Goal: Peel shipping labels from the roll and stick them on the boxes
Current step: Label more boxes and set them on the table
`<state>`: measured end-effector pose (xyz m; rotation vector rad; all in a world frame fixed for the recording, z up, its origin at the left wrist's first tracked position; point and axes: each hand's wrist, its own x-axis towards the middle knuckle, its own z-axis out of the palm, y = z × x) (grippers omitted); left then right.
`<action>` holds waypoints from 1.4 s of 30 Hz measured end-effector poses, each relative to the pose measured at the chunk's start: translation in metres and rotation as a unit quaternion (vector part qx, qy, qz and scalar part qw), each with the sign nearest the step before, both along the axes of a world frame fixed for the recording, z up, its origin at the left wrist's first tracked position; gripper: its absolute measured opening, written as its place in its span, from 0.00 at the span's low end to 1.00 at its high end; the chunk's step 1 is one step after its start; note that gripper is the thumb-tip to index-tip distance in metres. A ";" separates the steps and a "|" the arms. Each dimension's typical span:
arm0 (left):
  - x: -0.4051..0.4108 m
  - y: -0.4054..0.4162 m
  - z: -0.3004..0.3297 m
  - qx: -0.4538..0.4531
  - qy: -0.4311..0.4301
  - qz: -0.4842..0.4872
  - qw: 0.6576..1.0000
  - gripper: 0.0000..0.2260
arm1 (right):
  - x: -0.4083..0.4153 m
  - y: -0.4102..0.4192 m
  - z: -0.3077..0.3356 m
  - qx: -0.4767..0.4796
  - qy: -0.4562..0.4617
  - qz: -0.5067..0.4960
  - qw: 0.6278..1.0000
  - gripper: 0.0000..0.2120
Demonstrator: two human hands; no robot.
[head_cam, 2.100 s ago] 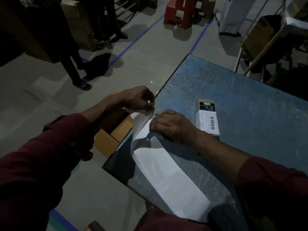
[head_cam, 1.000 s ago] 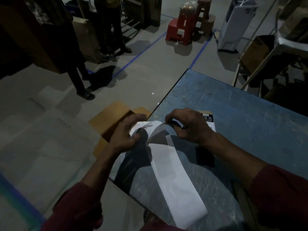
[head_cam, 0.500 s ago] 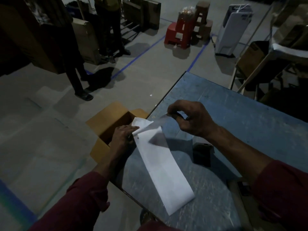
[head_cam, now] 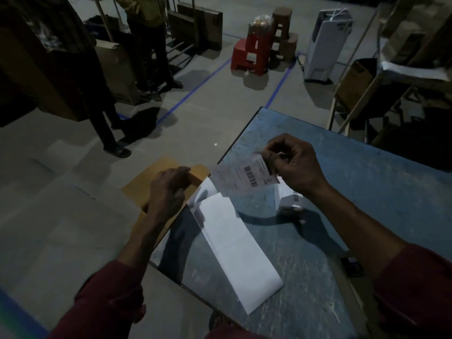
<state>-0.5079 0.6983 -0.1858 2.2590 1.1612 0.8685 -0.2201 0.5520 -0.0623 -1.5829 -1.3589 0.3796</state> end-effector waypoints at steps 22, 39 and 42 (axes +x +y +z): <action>0.174 -0.261 0.059 -0.543 -0.217 -0.110 0.804 0.04 | 0.077 -0.250 -0.026 -0.183 0.144 -0.270 0.934 0.07; 0.184 -0.368 0.023 -0.498 -0.144 0.015 0.855 0.06 | 0.098 -0.362 -0.072 -0.235 0.347 -0.160 0.894 0.28; 0.186 -0.374 0.018 -0.489 -0.143 0.036 0.860 0.05 | 0.103 -0.363 -0.084 -0.237 0.347 -0.158 0.894 0.27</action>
